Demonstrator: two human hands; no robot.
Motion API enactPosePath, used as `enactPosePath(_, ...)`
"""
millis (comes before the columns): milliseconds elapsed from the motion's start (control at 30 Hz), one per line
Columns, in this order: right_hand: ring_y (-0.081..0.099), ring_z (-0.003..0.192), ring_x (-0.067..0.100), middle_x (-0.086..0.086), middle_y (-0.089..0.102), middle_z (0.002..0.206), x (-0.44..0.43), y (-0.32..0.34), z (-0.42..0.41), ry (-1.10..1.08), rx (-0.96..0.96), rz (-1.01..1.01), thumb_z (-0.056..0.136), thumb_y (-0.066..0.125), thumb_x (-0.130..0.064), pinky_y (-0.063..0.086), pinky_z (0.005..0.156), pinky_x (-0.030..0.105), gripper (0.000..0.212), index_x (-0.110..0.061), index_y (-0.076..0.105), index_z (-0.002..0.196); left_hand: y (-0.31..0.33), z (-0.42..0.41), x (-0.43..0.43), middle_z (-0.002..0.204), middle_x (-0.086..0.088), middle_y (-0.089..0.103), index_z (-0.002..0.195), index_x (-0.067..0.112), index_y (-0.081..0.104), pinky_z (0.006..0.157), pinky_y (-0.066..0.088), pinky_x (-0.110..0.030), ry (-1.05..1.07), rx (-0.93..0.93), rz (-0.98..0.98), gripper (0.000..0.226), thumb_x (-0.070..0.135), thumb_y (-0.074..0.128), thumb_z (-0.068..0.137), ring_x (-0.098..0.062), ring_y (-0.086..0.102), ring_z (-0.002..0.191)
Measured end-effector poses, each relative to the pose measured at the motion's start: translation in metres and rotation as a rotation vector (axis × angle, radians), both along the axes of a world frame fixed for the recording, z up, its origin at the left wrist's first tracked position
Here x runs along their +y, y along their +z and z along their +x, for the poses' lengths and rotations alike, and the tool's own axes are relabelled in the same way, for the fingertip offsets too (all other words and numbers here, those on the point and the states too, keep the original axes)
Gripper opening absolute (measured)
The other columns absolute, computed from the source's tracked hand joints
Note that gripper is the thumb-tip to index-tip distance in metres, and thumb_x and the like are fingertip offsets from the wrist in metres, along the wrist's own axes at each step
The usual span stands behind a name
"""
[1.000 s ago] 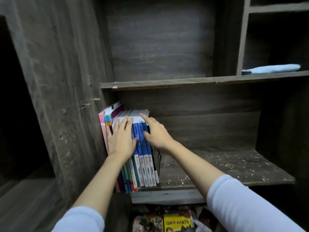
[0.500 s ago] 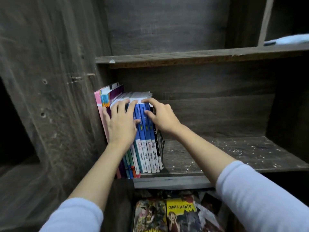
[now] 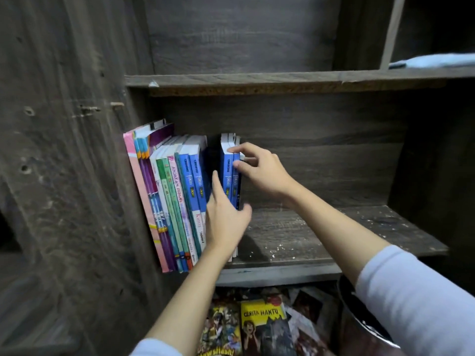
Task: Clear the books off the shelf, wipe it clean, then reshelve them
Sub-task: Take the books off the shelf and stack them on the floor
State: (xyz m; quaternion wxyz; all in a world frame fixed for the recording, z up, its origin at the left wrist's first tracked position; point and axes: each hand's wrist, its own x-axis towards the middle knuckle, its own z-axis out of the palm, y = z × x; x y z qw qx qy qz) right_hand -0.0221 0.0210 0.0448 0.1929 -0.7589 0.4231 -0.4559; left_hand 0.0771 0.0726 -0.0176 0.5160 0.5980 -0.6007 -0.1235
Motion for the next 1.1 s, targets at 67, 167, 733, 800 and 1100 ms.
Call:
enactPosePath(67, 0.06, 0.113, 0.014, -0.002, 0.062, 0.126, -0.002, -0.003, -0.006, 0.081, -0.112, 0.064, 0.094, 0.055, -0.019, 0.045, 0.101, 0.038, 0.035, -0.03, 0.056, 0.127, 0.007, -0.004, -0.011, 0.144, -0.01, 0.04, 0.151, 0.021, 0.007, 0.092, 0.037, -0.03, 0.015, 0.074, 0.035, 0.088, 0.021, 0.064, 0.084, -0.027, 0.039, 0.128)
enactPosePath(167, 0.06, 0.106, 0.019, -0.001, 0.058, 0.127, -0.022, -0.024, -0.013, 0.082, -0.342, 0.249, 0.096, 0.049, -0.019, 0.047, 0.084, 0.033, 0.05, -0.044, 0.036, 0.138, 0.015, -0.008, -0.026, 0.141, -0.011, 0.043, 0.149, 0.022, 0.012, 0.094, 0.037, -0.035, 0.051, 0.174, 0.046, 0.085, 0.023, 0.067, 0.084, -0.027, 0.038, 0.128)
enactPosePath(733, 0.05, 0.057, 0.018, 0.011, 0.056, 0.071, -0.12, -0.086, 0.009, -0.023, -0.622, 0.532, 0.072, 0.036, 0.02, 0.04, 0.043, 0.021, 0.049, -0.015, 0.052, 0.103, -0.014, 0.001, -0.051, 0.074, 0.012, 0.057, 0.11, 0.014, 0.059, 0.063, 0.029, -0.01, 0.121, 0.251, -0.243, 0.032, 0.02, 0.068, 0.081, 0.011, 0.049, 0.062)
enactPosePath(800, 0.048, 0.054, 0.018, 0.012, 0.055, 0.07, -0.123, -0.087, 0.007, -0.031, -0.617, 0.503, 0.07, 0.035, 0.019, 0.039, 0.04, 0.021, 0.05, -0.01, 0.054, 0.105, -0.015, 0.003, -0.051, 0.069, 0.015, 0.056, 0.11, 0.015, 0.06, 0.067, 0.035, -0.014, 0.087, 0.257, -0.245, 0.033, 0.02, 0.069, 0.079, 0.002, 0.052, 0.065)
enactPosePath(1100, 0.052, 0.047, 0.018, 0.009, 0.053, 0.065, -0.117, -0.076, -0.014, 0.04, -0.669, 0.512, 0.047, 0.031, 0.018, 0.03, 0.032, 0.017, 0.079, -0.012, 0.05, 0.118, -0.027, 0.008, -0.022, 0.07, 0.027, 0.061, 0.087, 0.035, 0.052, 0.066, 0.038, 0.001, -0.136, 0.364, -0.289, 0.031, 0.015, 0.075, 0.078, 0.018, 0.056, 0.072)
